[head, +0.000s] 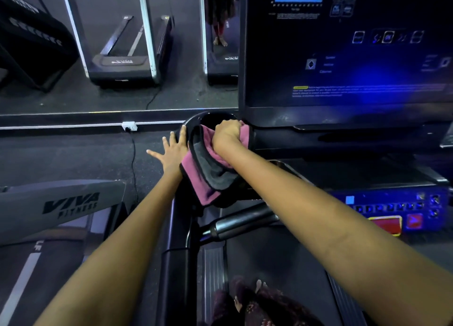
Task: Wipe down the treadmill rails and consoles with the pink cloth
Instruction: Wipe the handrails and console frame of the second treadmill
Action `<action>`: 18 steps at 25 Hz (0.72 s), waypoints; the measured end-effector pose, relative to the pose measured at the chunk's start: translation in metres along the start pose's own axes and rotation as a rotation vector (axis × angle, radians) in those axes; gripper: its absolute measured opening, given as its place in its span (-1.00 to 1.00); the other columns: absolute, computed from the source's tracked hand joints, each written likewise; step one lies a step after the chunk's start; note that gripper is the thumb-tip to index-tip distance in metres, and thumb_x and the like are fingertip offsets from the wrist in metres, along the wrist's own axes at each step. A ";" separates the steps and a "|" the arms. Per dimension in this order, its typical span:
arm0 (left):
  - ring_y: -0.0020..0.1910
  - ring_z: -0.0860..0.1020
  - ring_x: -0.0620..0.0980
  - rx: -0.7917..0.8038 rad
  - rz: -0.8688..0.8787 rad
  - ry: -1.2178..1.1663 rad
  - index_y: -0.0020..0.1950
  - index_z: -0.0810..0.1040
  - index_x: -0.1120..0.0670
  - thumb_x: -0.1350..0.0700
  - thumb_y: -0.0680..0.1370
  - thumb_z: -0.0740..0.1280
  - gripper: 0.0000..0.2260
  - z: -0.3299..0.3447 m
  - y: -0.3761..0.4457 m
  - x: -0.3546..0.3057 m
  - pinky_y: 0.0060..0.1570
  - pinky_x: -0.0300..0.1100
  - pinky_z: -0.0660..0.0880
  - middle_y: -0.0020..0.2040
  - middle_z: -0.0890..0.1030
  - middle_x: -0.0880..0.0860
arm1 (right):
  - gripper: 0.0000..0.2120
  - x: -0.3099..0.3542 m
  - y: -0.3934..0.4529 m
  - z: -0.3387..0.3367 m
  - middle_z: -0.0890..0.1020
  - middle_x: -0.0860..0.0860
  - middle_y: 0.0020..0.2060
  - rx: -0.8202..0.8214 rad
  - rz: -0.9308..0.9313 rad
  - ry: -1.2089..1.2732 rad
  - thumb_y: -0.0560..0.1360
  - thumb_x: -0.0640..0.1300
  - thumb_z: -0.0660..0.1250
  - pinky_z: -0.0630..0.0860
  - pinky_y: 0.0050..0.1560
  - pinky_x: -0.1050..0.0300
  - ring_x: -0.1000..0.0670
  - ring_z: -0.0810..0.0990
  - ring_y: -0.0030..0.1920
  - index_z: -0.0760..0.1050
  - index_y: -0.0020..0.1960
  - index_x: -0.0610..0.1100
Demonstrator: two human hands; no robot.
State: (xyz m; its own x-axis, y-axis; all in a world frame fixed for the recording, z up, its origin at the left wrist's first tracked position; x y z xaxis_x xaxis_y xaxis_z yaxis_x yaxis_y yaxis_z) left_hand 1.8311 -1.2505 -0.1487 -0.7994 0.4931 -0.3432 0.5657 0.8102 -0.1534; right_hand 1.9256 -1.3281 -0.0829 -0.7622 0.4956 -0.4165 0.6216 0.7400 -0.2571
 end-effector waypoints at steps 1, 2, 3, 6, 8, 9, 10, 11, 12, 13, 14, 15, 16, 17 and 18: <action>0.52 -0.11 0.14 0.001 0.005 -0.001 0.53 -0.13 -0.10 -0.20 0.58 0.07 -0.40 0.000 -0.001 0.000 0.27 0.44 -0.25 0.55 -0.02 0.11 | -0.67 -0.001 -0.007 0.001 0.49 -0.06 0.27 -0.008 0.015 0.062 0.58 -0.12 0.14 0.38 0.24 0.01 -0.09 0.46 0.29 0.41 0.32 -0.15; 0.52 -0.10 0.15 -0.008 0.008 -0.008 0.53 -0.12 -0.10 -0.19 0.59 0.05 -0.42 -0.001 -0.001 0.001 0.27 0.44 -0.24 0.55 -0.01 0.12 | -0.68 -0.004 -0.015 0.001 0.52 -0.06 0.24 -0.037 0.018 0.123 0.57 -0.16 0.13 0.40 0.20 0.00 -0.10 0.48 0.26 0.45 0.28 -0.16; 0.52 -0.09 0.15 -0.023 0.012 -0.017 0.54 -0.10 -0.09 -0.17 0.61 0.02 -0.45 -0.002 -0.001 0.000 0.29 0.43 -0.24 0.54 0.01 0.14 | -0.69 -0.008 -0.022 0.002 0.55 -0.08 0.20 -0.080 0.019 0.182 0.56 -0.21 0.11 0.43 0.15 0.01 -0.11 0.51 0.22 0.49 0.24 -0.16; 0.52 -0.08 0.15 -0.053 0.016 -0.046 0.54 -0.06 -0.05 -0.12 0.63 -0.04 -0.50 -0.001 -0.004 -0.002 0.33 0.38 -0.23 0.54 0.03 0.16 | -0.69 -0.022 -0.045 0.008 0.57 -0.16 0.14 -0.221 0.021 0.318 0.54 -0.28 0.07 0.49 0.00 0.04 -0.14 0.55 0.15 0.50 0.19 -0.24; 0.52 -0.06 0.15 -0.061 -0.004 -0.069 0.54 -0.03 -0.04 -0.11 0.63 -0.04 -0.51 -0.001 -0.005 -0.004 0.36 0.34 -0.22 0.54 0.04 0.17 | -0.66 -0.021 -0.060 0.018 0.55 -0.22 0.13 -0.292 0.037 0.353 0.55 -0.25 0.06 0.49 -0.06 0.05 -0.15 0.57 0.11 0.40 0.25 -0.33; 0.52 -0.05 0.15 -0.071 -0.012 -0.073 0.54 -0.02 -0.04 -0.10 0.63 -0.05 -0.51 -0.001 -0.004 -0.004 0.37 0.32 -0.21 0.54 0.04 0.17 | -0.63 -0.012 -0.067 0.023 0.54 -0.24 0.13 -0.310 0.041 0.341 0.54 -0.22 0.07 0.48 -0.11 0.07 -0.14 0.58 0.08 0.34 0.28 -0.38; 0.52 -0.04 0.15 -0.080 -0.016 -0.077 0.54 -0.01 -0.03 -0.10 0.63 -0.05 -0.51 -0.001 -0.004 -0.005 0.38 0.31 -0.20 0.53 0.05 0.17 | -0.60 0.000 -0.072 0.027 0.53 -0.26 0.12 -0.311 0.029 0.323 0.53 -0.19 0.09 0.46 -0.18 0.10 -0.13 0.59 0.05 0.30 0.29 -0.40; 0.52 -0.03 0.16 -0.086 -0.013 -0.079 0.54 0.00 -0.02 -0.10 0.63 -0.06 -0.52 -0.001 -0.003 -0.004 0.38 0.30 -0.19 0.53 0.06 0.18 | -0.57 0.014 -0.074 0.029 0.51 -0.28 0.13 -0.305 0.005 0.313 0.53 -0.16 0.11 0.45 -0.22 0.11 -0.13 0.59 0.03 0.29 0.29 -0.42; 0.51 -0.02 0.17 -0.091 -0.006 -0.081 0.54 0.01 -0.01 -0.09 0.63 -0.06 -0.52 0.000 -0.003 -0.004 0.39 0.30 -0.17 0.53 0.07 0.19 | -0.56 0.026 -0.075 0.028 0.50 -0.28 0.13 -0.308 -0.028 0.310 0.52 -0.14 0.12 0.45 -0.24 0.12 -0.12 0.59 0.02 0.28 0.29 -0.42; 0.51 -0.01 0.18 -0.093 0.003 -0.079 0.53 0.03 0.00 -0.08 0.63 -0.06 -0.52 0.001 -0.002 -0.003 0.39 0.31 -0.14 0.53 0.07 0.19 | -0.55 0.033 -0.075 0.026 0.50 -0.28 0.14 -0.320 -0.070 0.314 0.53 -0.13 0.13 0.46 -0.24 0.11 -0.12 0.59 0.02 0.27 0.30 -0.41; 0.51 0.00 0.18 -0.094 0.015 -0.076 0.53 0.05 0.00 -0.07 0.63 -0.06 -0.53 0.002 -0.002 -0.002 0.39 0.32 -0.12 0.53 0.07 0.19 | -0.56 0.033 -0.076 0.023 0.51 -0.25 0.15 -0.334 -0.111 0.332 0.53 -0.11 0.13 0.46 -0.22 0.10 -0.12 0.59 0.03 0.28 0.30 -0.38; 0.51 0.01 0.17 -0.093 0.024 -0.078 0.53 0.06 0.00 -0.06 0.63 -0.05 -0.54 0.002 -0.002 -0.002 0.39 0.32 -0.11 0.53 0.08 0.18 | -0.58 0.027 -0.077 0.023 0.52 -0.22 0.15 -0.338 -0.135 0.353 0.54 -0.09 0.13 0.44 -0.20 0.08 -0.13 0.60 0.04 0.29 0.30 -0.34; 0.51 0.01 0.16 -0.090 0.027 -0.093 0.53 0.06 0.00 -0.06 0.63 -0.05 -0.54 0.002 -0.002 -0.001 0.39 0.31 -0.10 0.52 0.08 0.18 | -0.59 0.016 -0.078 0.026 0.52 -0.20 0.15 -0.331 -0.133 0.368 0.55 -0.07 0.13 0.42 -0.19 0.07 -0.14 0.60 0.04 0.31 0.31 -0.29; 0.51 0.02 0.15 -0.088 0.023 -0.114 0.53 0.05 0.00 -0.06 0.63 -0.05 -0.54 0.001 -0.002 -0.001 0.39 0.30 -0.11 0.52 0.09 0.19 | -0.59 0.001 -0.078 0.030 0.53 -0.19 0.14 -0.321 -0.102 0.369 0.54 -0.07 0.13 0.41 -0.18 0.07 -0.15 0.60 0.04 0.32 0.31 -0.26; 0.51 0.02 0.14 -0.091 0.020 -0.131 0.53 0.05 0.00 -0.07 0.63 -0.04 -0.53 0.001 -0.003 -0.001 0.39 0.28 -0.11 0.52 0.09 0.19 | -0.60 -0.015 -0.078 0.035 0.53 -0.18 0.13 -0.319 -0.054 0.354 0.54 -0.08 0.13 0.39 -0.20 0.07 -0.15 0.60 0.03 0.32 0.31 -0.25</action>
State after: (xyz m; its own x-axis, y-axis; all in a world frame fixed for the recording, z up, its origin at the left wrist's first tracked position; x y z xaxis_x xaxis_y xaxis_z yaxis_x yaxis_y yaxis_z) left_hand 1.8303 -1.2532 -0.1487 -0.7518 0.4686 -0.4640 0.5556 0.8291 -0.0628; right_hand 1.8952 -1.4090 -0.0876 -0.8412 0.5357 -0.0732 0.5348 0.8443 0.0332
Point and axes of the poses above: each hand's wrist, its own y-axis towards the middle knuckle, its own z-axis out of the palm, x = y × z, the point moved 7 cm from there along y, towards the middle knuckle
